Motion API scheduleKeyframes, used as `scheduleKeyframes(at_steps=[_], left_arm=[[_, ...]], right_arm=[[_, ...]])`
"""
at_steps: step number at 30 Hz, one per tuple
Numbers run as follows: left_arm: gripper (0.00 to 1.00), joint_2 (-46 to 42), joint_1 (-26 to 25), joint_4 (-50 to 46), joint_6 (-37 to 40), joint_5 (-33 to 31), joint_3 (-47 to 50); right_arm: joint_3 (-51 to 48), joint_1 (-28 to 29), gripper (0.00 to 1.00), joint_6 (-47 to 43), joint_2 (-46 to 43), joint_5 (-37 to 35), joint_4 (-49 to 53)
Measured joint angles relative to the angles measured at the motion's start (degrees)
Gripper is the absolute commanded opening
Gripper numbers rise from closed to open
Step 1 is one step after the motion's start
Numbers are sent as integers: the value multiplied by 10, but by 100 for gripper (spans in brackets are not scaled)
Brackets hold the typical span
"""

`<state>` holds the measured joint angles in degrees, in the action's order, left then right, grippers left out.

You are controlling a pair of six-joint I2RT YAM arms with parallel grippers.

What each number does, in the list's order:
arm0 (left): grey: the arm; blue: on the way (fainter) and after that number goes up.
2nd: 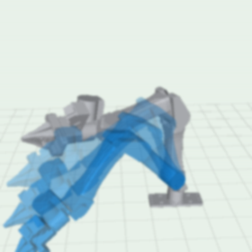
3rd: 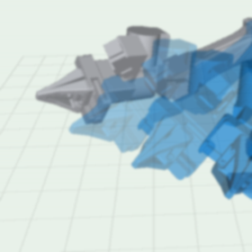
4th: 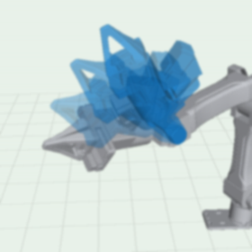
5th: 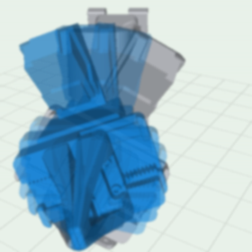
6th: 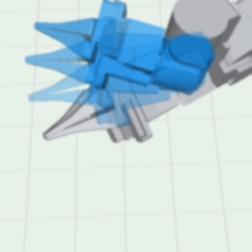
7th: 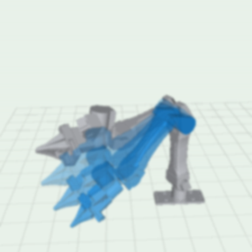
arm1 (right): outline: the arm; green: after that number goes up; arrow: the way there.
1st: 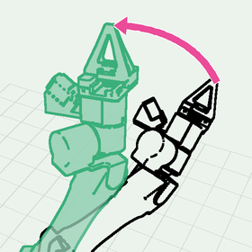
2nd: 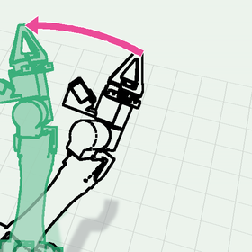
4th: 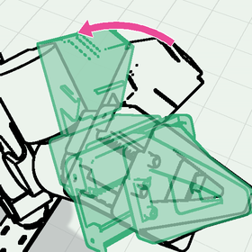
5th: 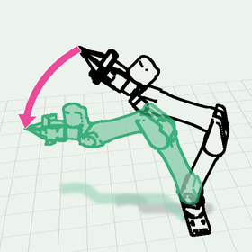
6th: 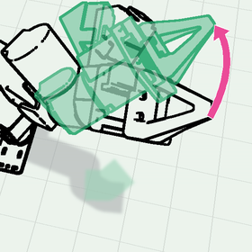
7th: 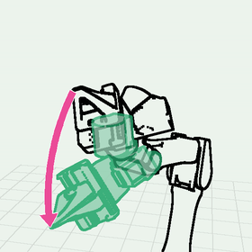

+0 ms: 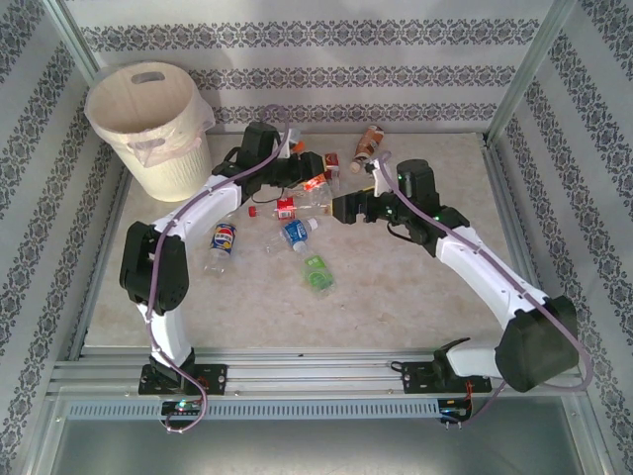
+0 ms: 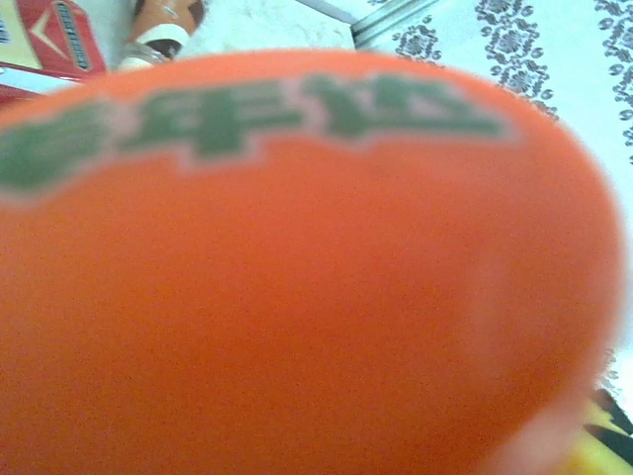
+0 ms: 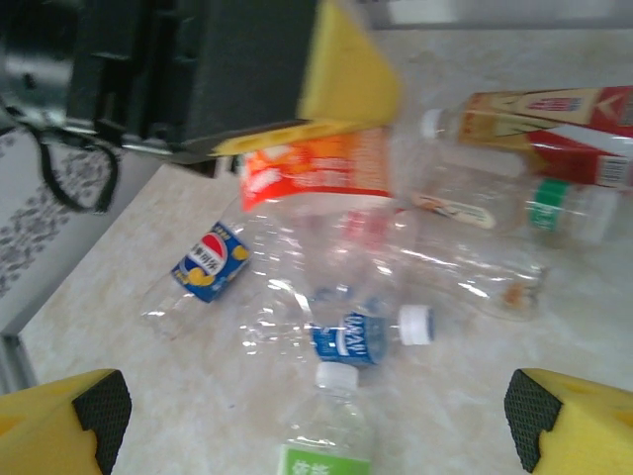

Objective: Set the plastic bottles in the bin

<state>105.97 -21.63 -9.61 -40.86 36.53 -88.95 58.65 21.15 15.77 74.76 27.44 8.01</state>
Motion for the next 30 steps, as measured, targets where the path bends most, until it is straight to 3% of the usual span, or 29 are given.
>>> scheduleKeyframes(at_steps=[9,11,16,22,25,30], left_arm=[[49,-68,23,-28,24,-71,5],[50,-92,31,-55,44,-115,2],[50,-170,62,-111,121,-292,-42],[50,-262,108,-50,234,-502,-55],[50,-265,160,-14,271,-556,-65],[51,-216,240,-2,301,-591,-90]], right_arm=[[-24,-19,98,37,-34,-107,-27],[-30,-21,98,43,-39,-128,-37],[-38,-28,98,52,-42,-174,-49],[-38,-50,98,58,-42,-209,-58],[-38,-57,98,68,-42,-220,-66],[-38,-57,98,82,-42,-224,-72]])
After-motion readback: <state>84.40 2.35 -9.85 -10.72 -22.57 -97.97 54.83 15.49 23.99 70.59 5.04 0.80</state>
